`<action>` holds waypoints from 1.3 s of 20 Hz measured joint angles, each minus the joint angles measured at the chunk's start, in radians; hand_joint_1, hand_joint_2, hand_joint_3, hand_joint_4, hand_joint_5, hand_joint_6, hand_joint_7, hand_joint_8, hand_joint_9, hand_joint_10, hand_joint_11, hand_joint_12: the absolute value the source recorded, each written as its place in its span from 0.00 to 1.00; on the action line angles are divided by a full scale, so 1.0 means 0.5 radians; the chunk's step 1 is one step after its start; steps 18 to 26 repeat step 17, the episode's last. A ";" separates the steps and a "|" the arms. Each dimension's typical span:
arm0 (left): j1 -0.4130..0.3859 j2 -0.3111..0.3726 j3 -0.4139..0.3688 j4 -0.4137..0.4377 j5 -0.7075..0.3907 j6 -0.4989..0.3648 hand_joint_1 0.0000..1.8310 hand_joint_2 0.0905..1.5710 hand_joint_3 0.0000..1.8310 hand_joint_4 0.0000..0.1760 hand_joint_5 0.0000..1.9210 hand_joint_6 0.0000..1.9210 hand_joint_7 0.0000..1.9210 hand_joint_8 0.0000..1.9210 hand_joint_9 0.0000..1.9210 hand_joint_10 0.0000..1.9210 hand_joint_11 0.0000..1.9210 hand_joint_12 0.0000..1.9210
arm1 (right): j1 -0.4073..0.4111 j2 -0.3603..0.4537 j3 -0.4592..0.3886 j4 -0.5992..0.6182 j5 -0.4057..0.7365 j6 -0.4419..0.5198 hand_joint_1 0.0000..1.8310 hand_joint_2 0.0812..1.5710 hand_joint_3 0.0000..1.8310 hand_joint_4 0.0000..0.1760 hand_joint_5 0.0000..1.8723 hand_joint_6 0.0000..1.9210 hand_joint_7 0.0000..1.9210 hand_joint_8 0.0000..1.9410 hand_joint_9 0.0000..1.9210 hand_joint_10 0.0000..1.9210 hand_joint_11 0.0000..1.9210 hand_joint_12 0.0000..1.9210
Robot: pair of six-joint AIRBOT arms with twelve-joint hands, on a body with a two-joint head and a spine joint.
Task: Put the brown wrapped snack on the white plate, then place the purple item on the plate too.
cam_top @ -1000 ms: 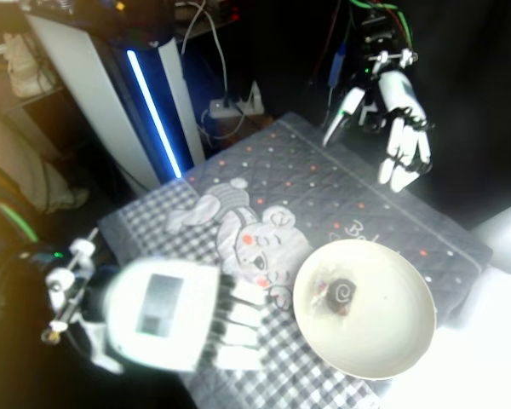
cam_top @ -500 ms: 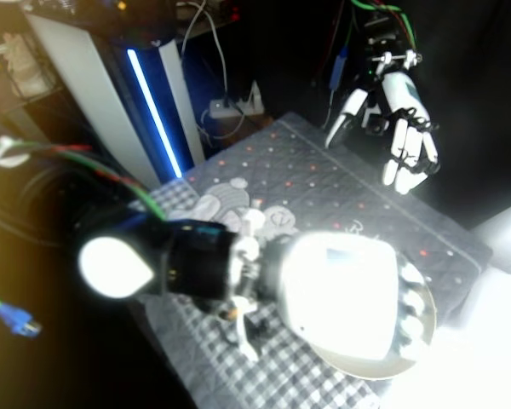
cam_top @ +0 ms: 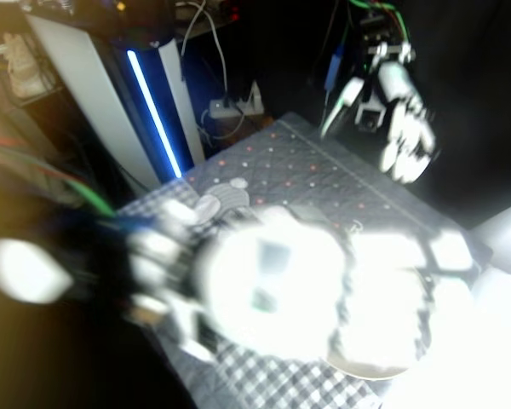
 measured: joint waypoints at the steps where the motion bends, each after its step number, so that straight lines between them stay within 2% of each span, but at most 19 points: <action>1: 0.066 0.012 -0.030 -0.070 -0.118 0.008 0.44 0.57 0.00 0.23 0.21 0.00 0.21 0.00 0.20 0.00 0.00 0.51 | -0.116 0.072 -0.069 0.130 0.159 -0.028 0.42 0.48 0.00 1.00 0.03 0.00 0.07 0.00 0.01 0.01 0.00 0.01; 2: 0.151 0.021 -0.073 -0.158 -0.249 0.024 0.45 0.57 0.00 0.17 0.21 0.00 0.20 0.00 0.20 0.00 0.00 0.49 | -0.286 0.131 -0.131 0.253 0.325 -0.084 0.43 0.48 0.00 1.00 0.03 0.00 0.07 0.00 0.01 0.00 0.00 0.00; 3: 0.193 0.026 -0.104 -0.192 -0.309 0.032 0.47 0.57 0.00 0.07 0.21 0.00 0.20 0.00 0.19 0.00 0.00 0.49 | -0.380 0.159 -0.175 0.336 0.369 -0.096 0.44 0.49 0.00 1.00 0.03 0.00 0.07 0.00 0.02 0.01 0.00 0.00; 5: 0.276 0.031 -0.175 -0.206 -0.499 0.031 0.48 0.55 0.00 0.25 0.20 0.00 0.19 0.00 0.18 0.00 0.00 0.50 | -0.567 0.228 -0.324 0.489 0.571 -0.111 0.44 0.47 0.00 1.00 0.03 0.00 0.07 0.00 0.03 0.01 0.00 0.00; 6: 0.321 0.033 -0.201 -0.206 -0.599 0.031 0.49 0.55 0.00 0.22 0.19 0.00 0.20 0.00 0.19 0.00 0.00 0.51 | -0.647 0.253 -0.388 0.565 0.747 -0.138 0.45 0.46 0.00 1.00 0.05 0.00 0.08 0.00 0.04 0.01 0.00 0.00; 8: 0.414 0.035 -0.245 -0.285 -0.790 0.030 0.45 0.55 0.00 0.32 0.13 0.00 0.16 0.00 0.19 0.00 0.00 0.57 | -0.843 0.281 -0.486 0.744 1.091 -0.195 0.42 0.42 0.00 1.00 0.05 0.00 0.09 0.00 0.05 0.01 0.00 0.00; 9: 0.443 0.034 -0.255 -0.333 -0.858 0.022 0.43 0.55 0.00 0.49 0.09 0.00 0.12 0.00 0.18 0.00 0.00 0.60 | -0.973 0.282 -0.528 0.863 1.217 -0.208 0.39 0.45 0.00 1.00 0.04 0.00 0.08 0.00 0.05 0.00 0.00 0.00; 10: 0.459 0.021 -0.257 -0.360 -0.919 0.017 0.42 0.55 0.00 0.55 0.07 0.00 0.08 0.00 0.15 0.00 0.00 0.61 | -1.076 0.281 -0.568 0.955 1.286 -0.210 0.37 0.48 0.01 1.00 0.05 0.00 0.08 0.00 0.05 0.00 0.00 0.00; 11: 0.468 -0.004 -0.275 -0.401 -0.977 0.009 0.39 0.57 0.00 0.56 0.06 0.00 0.06 0.00 0.11 0.00 0.00 0.62 | -1.231 0.282 -0.629 1.074 1.390 -0.214 0.34 0.50 0.01 1.00 0.07 0.00 0.08 0.00 0.05 0.00 0.00 0.00; 12: 0.472 -0.043 -0.280 -0.408 -1.004 -0.003 0.35 0.60 0.01 0.45 0.06 0.00 0.06 0.00 0.11 0.00 0.00 0.67 | -1.394 0.285 -0.697 1.183 1.496 -0.217 0.33 0.53 0.01 0.96 0.07 0.00 0.08 0.00 0.07 0.01 0.03 0.01; 13: 0.479 -0.070 -0.281 -0.391 -0.998 -0.030 0.28 0.64 0.02 0.40 0.07 0.00 0.08 0.01 0.13 0.01 0.00 0.67 | -1.520 0.296 -0.755 1.265 1.579 -0.217 0.31 0.56 0.00 0.85 0.08 0.00 0.09 0.00 0.08 0.01 0.05 0.03; 14: 0.491 -0.085 -0.283 -0.375 -0.995 -0.060 0.22 0.68 0.02 0.35 0.06 0.00 0.08 0.00 0.13 0.01 0.00 0.65 | -1.589 0.323 -0.803 1.321 1.612 -0.220 0.31 0.58 0.01 0.80 0.08 0.00 0.07 0.00 0.07 0.00 0.05 0.03; 15: 0.506 -0.089 -0.288 -0.371 -0.977 -0.082 0.18 0.71 0.01 0.36 0.04 0.00 0.04 0.00 0.09 0.00 0.00 0.54 | -1.592 0.345 -0.817 1.372 1.644 -0.233 0.32 0.58 0.01 0.96 0.08 0.00 0.06 0.00 0.06 0.00 0.03 0.02; 16: 0.512 -0.088 -0.288 -0.378 -0.973 -0.115 0.13 0.70 0.01 0.28 0.04 0.00 0.03 0.00 0.09 0.01 0.00 0.52 | -1.585 0.355 -0.816 1.402 1.692 -0.236 0.32 0.58 0.00 0.97 0.09 0.00 0.08 0.01 0.07 0.00 0.05 0.03; 17: 0.517 -0.088 -0.286 -0.385 -0.977 -0.147 0.07 0.71 0.00 0.01 0.01 0.00 0.01 0.00 0.08 0.00 0.00 0.47 | -1.583 0.365 -0.808 1.416 1.734 -0.237 0.32 0.56 0.00 0.87 0.11 0.00 0.11 0.00 0.11 0.01 0.11 0.06; 26: 0.517 -0.088 -0.286 -0.385 -0.977 -0.147 0.07 0.71 0.00 0.01 0.01 0.00 0.01 0.00 0.08 0.00 0.00 0.47 | -1.583 0.365 -0.808 1.416 1.734 -0.237 0.32 0.56 0.00 0.87 0.11 0.00 0.11 0.00 0.11 0.01 0.11 0.06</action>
